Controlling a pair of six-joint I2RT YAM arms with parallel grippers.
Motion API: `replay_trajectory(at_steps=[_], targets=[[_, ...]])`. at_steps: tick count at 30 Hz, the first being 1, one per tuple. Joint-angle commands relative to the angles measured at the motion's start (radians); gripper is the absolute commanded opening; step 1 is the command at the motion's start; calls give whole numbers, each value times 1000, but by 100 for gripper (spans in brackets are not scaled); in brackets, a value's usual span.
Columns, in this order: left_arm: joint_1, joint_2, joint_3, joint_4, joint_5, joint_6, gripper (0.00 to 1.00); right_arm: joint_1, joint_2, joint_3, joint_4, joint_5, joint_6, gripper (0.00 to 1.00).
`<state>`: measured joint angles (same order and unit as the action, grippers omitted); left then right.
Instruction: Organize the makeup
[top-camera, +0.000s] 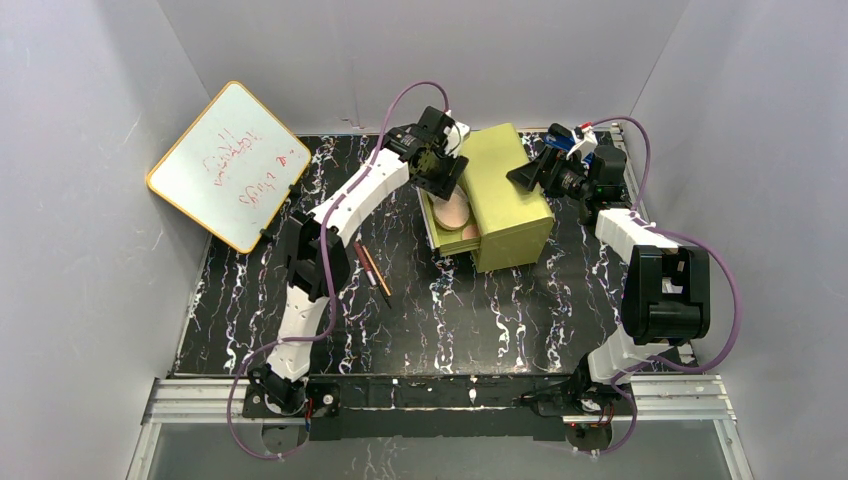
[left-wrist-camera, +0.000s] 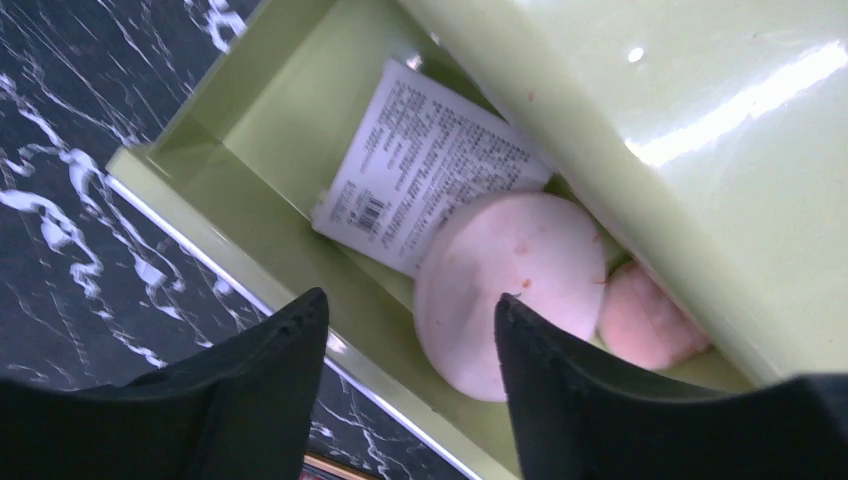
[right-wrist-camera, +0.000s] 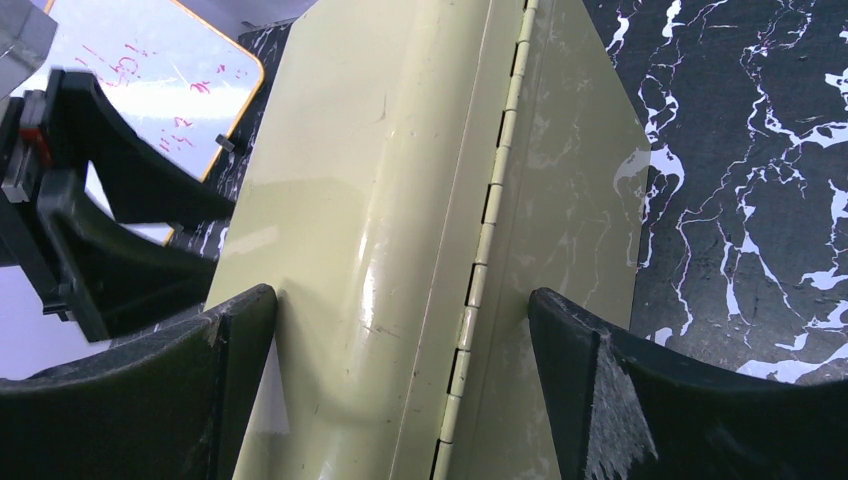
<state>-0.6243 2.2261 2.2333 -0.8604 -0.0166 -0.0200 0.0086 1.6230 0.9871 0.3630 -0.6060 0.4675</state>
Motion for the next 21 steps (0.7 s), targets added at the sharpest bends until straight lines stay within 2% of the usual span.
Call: replay_trajectory(at_steps=[1, 2, 3, 6, 9, 14, 17, 19, 21], targets=[[-4, -64, -2, -18, -12, 8, 79, 0, 52, -51, -246, 32, -108, 100], [-4, -73, -5, -4, -10, 7, 97, 0, 52, -51, -246, 32, -107, 100], [-3, -83, -12, 9, -9, 8, 98, -1, 52, -51, -247, 33, -107, 100], [-2, -143, -63, 70, -38, 15, 98, -1, 51, -50, -250, 33, -108, 100], [20, -245, -200, 168, -62, 39, 98, 0, 48, -49, -252, 34, -109, 100], [157, -430, -474, 344, 123, 49, 99, -1, 49, -47, -252, 32, -109, 100], [258, -484, -608, 425, 270, -25, 98, 0, 50, -49, -247, 29, -107, 100], [279, -465, -653, 426, 298, -67, 99, -1, 52, -49, -244, 27, -106, 100], [280, -441, -692, 415, 263, -82, 98, -1, 51, -50, -243, 27, -105, 100]])
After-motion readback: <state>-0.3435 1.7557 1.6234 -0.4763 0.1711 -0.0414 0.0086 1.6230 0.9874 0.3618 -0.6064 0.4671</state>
